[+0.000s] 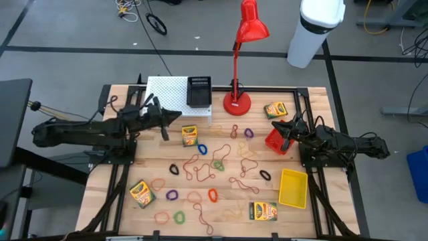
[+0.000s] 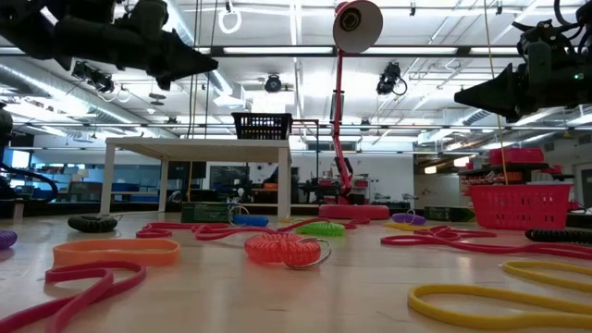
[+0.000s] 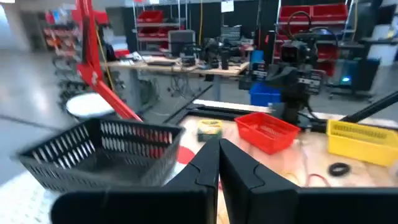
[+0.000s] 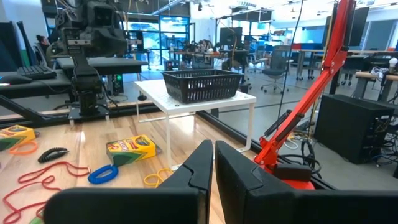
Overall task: Pick & Place Office Desk Supplies
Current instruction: Put the red bin on the shelf
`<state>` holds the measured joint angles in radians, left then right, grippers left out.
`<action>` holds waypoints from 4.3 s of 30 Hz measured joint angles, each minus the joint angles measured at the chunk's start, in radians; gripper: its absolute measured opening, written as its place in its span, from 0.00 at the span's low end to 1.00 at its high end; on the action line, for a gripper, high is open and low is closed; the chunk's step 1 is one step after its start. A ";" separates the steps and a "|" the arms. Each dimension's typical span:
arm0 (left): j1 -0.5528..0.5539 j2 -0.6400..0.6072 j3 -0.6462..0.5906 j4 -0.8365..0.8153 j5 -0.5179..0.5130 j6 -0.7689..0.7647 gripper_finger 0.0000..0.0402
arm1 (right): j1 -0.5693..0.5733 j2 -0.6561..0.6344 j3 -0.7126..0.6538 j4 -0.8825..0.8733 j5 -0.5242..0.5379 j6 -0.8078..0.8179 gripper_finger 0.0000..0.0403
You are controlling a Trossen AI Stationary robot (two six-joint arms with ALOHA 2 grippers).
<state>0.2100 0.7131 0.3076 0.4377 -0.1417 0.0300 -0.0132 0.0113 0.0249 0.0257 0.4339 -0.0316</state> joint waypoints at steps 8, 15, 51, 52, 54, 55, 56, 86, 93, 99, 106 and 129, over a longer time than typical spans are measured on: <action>-0.083 0.036 -0.135 0.212 0.129 0.052 0.01 | 0.000 0.000 0.000 0.000 0.000 -0.002 0.07; -0.157 0.057 -0.297 0.566 0.092 0.045 0.02 | 0.000 0.000 0.000 0.002 0.019 -0.097 0.07; -0.172 0.088 -0.297 0.546 0.098 0.029 0.03 | 0.281 0.867 0.404 -0.339 0.222 0.557 0.01; -0.172 0.088 -0.297 0.543 0.098 0.025 0.03 | 0.294 0.929 0.460 -0.398 0.225 0.580 0.01; -0.172 0.088 -0.297 0.540 0.098 0.021 0.03 | 0.313 1.048 0.573 -0.552 0.225 0.632 0.01; -0.172 0.088 -0.297 0.537 0.098 0.020 0.03 | 0.319 1.100 0.626 -0.638 0.225 0.666 0.01; -0.172 0.088 -0.297 0.534 0.098 0.019 0.03 | 0.324 1.147 0.676 -0.723 0.224 0.707 0.01; -0.171 0.088 -0.297 0.523 0.090 0.019 0.03 | 0.397 1.219 0.679 -1.070 0.014 1.121 0.34; -0.171 0.088 -0.297 0.523 0.090 0.019 0.03 | 0.318 1.285 0.679 -1.055 -0.017 1.041 0.29; -0.171 0.088 -0.297 0.523 0.090 0.019 0.03 | 0.312 1.288 0.679 -0.980 -0.035 0.974 0.18; -0.171 0.088 -0.297 0.523 0.090 0.019 0.03 | 0.312 1.288 0.679 -0.986 -0.032 0.971 0.05; -0.171 0.088 -0.297 0.523 0.090 0.041 0.03 | 0.399 1.381 1.024 -0.954 0.122 0.752 0.00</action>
<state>0.0387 0.8012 0.0109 0.9609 -0.0518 0.0711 0.3853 1.3921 1.0490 -0.9283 0.5560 0.7206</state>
